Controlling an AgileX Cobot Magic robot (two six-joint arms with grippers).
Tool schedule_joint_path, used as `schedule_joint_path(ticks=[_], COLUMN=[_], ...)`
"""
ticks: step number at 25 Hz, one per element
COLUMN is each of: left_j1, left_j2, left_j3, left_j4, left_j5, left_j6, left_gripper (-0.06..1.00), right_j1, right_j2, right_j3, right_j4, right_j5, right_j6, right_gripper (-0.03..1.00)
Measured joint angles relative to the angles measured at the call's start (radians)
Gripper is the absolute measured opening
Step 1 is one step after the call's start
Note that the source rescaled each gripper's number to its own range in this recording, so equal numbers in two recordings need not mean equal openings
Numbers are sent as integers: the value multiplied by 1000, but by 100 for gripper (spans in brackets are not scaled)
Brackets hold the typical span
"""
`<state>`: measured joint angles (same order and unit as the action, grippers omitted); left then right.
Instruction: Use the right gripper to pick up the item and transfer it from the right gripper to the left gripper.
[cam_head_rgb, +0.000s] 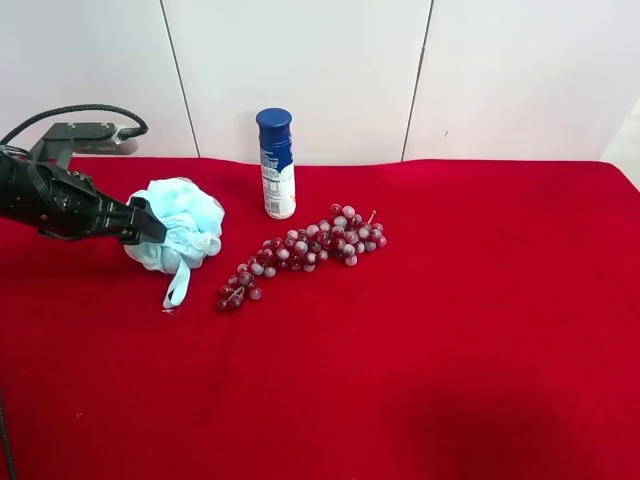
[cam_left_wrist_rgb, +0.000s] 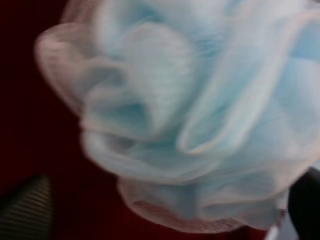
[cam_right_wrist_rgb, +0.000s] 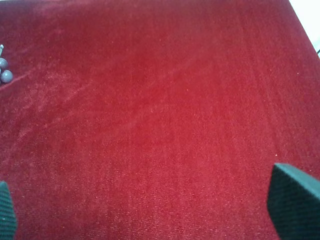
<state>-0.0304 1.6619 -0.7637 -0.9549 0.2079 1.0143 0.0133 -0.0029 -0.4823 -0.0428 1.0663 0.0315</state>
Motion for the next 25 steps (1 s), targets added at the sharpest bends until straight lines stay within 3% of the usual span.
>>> schedule_joint_path(ticks=[15, 25], left_j1=[0, 0], left_j2=[-9, -241], left_j3=[0, 0], left_j4=[-1, 7], left_j5=[9, 327], left_j6=[-5, -11], left_gripper=[100, 100], right_j1=[-49, -49], right_j2=[0, 0], right_j3=[0, 0], right_j4=[0, 0], right_j5=[-1, -1], right_j6=[0, 0], right_gripper=[100, 100])
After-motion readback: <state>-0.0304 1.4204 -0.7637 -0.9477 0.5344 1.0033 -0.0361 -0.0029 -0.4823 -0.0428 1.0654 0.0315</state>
